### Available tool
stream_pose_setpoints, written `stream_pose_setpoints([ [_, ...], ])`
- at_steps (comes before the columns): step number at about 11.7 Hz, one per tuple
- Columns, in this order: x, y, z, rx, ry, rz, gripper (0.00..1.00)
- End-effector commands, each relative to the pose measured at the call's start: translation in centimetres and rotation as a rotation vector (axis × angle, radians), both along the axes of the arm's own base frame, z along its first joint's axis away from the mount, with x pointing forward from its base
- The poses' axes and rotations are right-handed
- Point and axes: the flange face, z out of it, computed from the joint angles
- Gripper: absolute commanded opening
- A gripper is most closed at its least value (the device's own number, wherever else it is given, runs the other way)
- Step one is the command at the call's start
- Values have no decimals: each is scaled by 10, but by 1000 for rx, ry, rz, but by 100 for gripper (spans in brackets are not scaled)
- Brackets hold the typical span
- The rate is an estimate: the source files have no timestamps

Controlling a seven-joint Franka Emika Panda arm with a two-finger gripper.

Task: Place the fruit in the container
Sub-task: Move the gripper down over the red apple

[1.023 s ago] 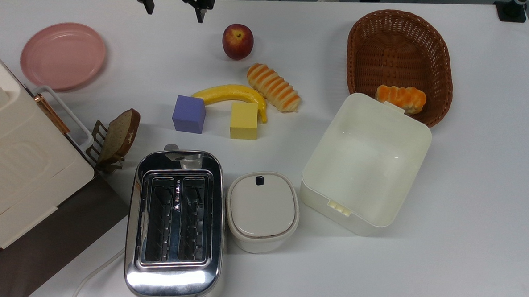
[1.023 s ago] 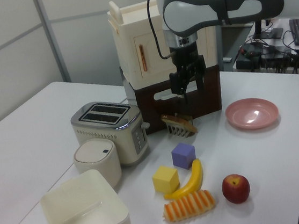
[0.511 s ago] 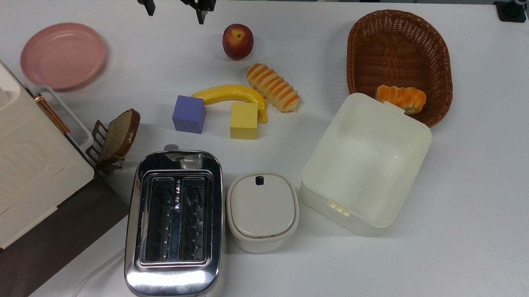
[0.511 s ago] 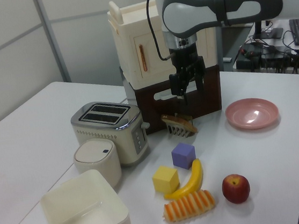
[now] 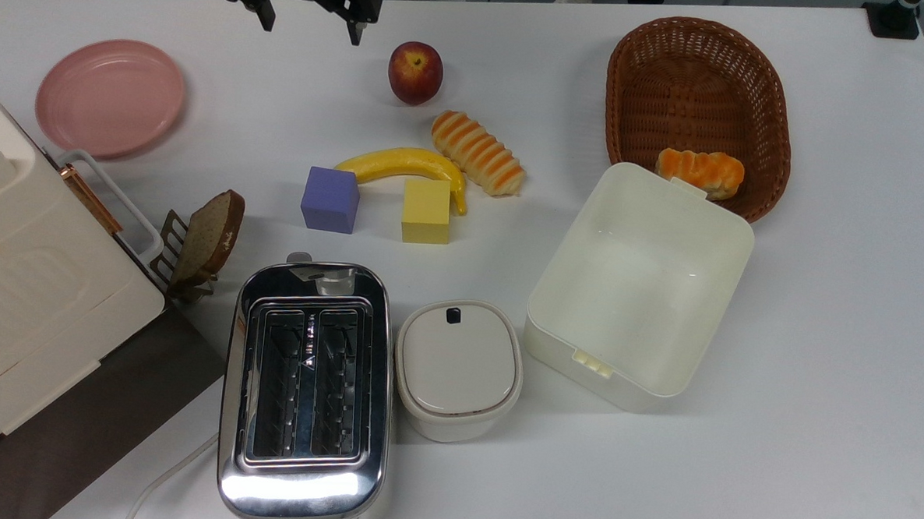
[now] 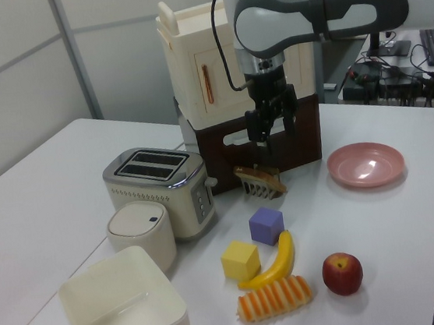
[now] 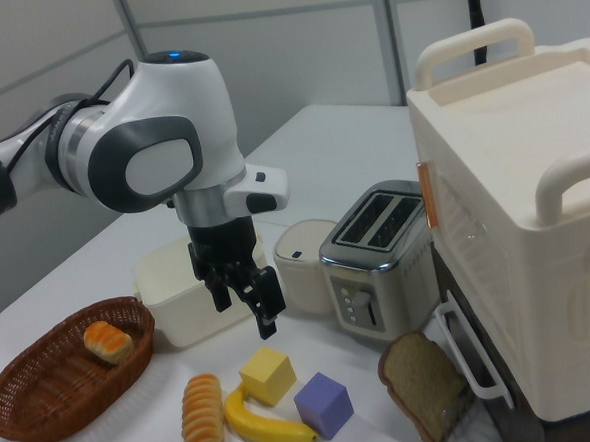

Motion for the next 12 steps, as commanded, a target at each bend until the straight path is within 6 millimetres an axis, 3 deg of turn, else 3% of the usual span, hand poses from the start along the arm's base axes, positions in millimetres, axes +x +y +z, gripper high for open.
stream_pose_setpoints([
  [1, -2, 18, -16, 21, 39, 51, 100],
  [5, -29, 89, -102, -21, 233, 256, 100],
  [7, -46, 104, -143, -43, 275, 303, 100],
  [10, -64, 118, -175, -84, 343, 364, 100],
  [12, -72, 116, -186, -58, 377, 454, 100],
])
